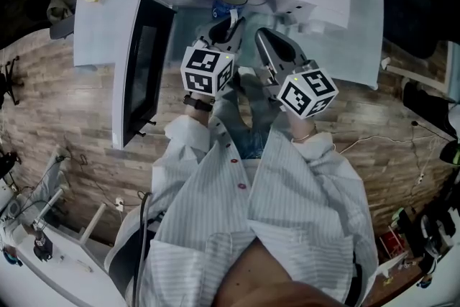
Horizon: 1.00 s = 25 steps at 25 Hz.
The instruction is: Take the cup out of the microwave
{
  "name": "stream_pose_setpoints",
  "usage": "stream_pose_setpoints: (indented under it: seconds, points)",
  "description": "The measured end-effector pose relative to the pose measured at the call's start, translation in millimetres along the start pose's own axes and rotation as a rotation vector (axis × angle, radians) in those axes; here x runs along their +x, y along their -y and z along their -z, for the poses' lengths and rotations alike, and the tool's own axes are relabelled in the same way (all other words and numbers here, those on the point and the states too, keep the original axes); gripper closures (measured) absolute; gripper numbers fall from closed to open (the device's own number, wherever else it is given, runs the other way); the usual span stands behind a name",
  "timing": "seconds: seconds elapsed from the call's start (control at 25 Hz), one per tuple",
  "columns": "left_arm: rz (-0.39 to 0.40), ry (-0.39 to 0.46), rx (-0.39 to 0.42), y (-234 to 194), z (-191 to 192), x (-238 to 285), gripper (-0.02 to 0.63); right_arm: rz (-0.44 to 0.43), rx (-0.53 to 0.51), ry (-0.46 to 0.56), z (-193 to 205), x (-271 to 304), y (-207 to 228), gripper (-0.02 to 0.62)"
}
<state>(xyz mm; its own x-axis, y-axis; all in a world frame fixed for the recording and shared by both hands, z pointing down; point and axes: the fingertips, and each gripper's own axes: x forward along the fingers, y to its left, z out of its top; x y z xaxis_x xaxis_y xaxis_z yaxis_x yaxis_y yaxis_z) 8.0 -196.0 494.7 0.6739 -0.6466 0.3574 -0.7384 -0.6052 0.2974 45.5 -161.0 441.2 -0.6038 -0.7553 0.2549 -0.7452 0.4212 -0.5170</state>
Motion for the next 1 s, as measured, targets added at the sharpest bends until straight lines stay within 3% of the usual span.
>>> stream_pose_setpoints:
  seconds: [0.36, 1.0]
  points:
    - [0.017, -0.001, -0.028, 15, 9, -21, 0.545, -0.024, -0.020, 0.003, -4, -3, -13, 0.555]
    - [0.015, 0.098, -0.096, 24, -26, -64, 0.545, -0.094, -0.039, -0.012, -10, -7, -39, 0.555]
